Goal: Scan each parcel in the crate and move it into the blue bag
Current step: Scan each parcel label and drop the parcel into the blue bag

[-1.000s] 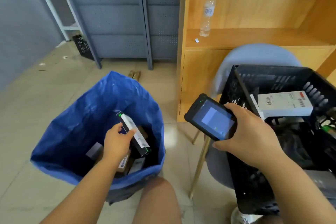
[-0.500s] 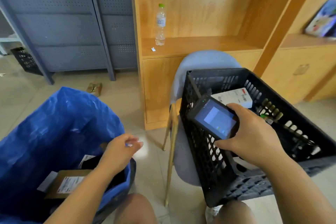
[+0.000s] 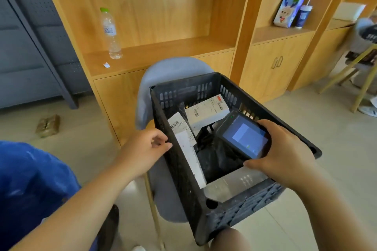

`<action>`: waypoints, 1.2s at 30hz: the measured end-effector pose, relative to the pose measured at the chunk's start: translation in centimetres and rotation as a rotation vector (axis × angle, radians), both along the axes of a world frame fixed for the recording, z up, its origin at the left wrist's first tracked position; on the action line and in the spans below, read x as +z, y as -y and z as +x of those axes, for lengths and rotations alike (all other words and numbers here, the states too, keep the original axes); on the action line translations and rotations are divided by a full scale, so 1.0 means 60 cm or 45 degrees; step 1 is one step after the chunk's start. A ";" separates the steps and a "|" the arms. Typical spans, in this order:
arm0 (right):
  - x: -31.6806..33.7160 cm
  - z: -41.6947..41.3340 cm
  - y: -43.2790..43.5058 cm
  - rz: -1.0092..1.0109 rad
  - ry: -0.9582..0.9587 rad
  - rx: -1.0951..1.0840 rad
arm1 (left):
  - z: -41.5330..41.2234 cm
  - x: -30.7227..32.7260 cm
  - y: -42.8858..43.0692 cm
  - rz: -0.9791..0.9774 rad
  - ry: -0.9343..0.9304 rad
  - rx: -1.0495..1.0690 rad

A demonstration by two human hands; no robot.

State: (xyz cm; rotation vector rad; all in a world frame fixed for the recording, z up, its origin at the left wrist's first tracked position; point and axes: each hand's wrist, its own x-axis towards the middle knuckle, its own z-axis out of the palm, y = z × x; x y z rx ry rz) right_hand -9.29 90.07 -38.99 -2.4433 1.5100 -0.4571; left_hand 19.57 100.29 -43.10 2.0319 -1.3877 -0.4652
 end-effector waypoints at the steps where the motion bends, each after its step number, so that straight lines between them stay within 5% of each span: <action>1: -0.004 -0.004 0.009 0.011 -0.001 0.000 | 0.000 0.003 0.027 -0.003 0.070 -0.033; 5: -0.020 -0.015 0.045 0.027 -0.015 -0.016 | 0.001 -0.004 0.137 0.076 0.270 -0.147; 11: -0.039 -0.020 0.091 0.026 -0.014 -0.008 | -0.012 -0.042 0.249 0.702 0.761 -0.355; 18: -0.056 -0.018 0.116 0.048 -0.009 -0.007 | -0.048 -0.073 0.300 1.208 0.892 -0.493; 25: -0.062 -0.028 0.119 0.142 0.019 -0.027 | -0.057 -0.080 0.302 1.128 0.752 -0.399; 36: -0.047 -0.055 0.098 0.068 0.073 -0.076 | -0.079 -0.026 0.288 0.657 0.131 -0.247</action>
